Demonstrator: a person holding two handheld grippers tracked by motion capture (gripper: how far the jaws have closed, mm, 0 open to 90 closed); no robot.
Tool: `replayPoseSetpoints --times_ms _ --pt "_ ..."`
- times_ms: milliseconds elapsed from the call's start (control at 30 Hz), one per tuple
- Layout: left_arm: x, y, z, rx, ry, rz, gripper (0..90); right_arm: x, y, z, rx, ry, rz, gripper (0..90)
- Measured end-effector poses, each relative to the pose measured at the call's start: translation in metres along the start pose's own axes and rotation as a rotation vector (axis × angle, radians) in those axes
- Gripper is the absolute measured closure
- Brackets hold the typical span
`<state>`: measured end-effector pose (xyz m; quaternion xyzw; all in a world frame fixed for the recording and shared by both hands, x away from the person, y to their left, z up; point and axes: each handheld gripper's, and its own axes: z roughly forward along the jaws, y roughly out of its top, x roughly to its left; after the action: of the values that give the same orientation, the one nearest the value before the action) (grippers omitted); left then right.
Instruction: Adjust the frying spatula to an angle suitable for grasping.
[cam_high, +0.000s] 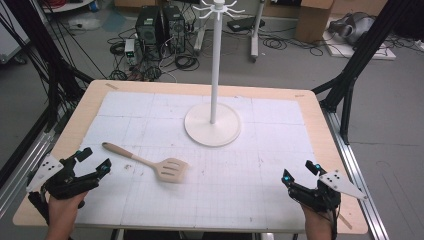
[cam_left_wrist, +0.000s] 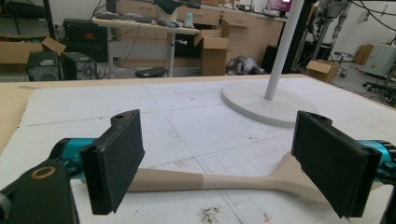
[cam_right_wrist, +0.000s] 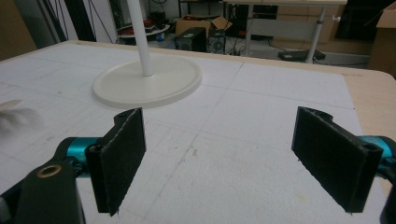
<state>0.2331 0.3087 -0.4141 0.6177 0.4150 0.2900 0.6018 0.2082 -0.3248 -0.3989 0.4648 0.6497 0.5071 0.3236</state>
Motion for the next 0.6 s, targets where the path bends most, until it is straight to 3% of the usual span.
replayPoseSetpoints --times_ms 433,500,600 --pt "0.010 -0.002 -0.001 0.018 0.003 -0.039 18.0 0.000 -0.001 -0.002 0.009 -0.008 0.009 16.7" --pt "0.018 -0.005 0.001 0.051 -0.019 -0.064 19.8 0.001 -0.001 -0.001 0.016 -0.011 -0.003 16.7" --pt "0.022 -0.006 0.001 0.062 -0.011 -0.078 22.2 0.002 -0.001 0.000 0.024 -0.011 -0.007 16.7"
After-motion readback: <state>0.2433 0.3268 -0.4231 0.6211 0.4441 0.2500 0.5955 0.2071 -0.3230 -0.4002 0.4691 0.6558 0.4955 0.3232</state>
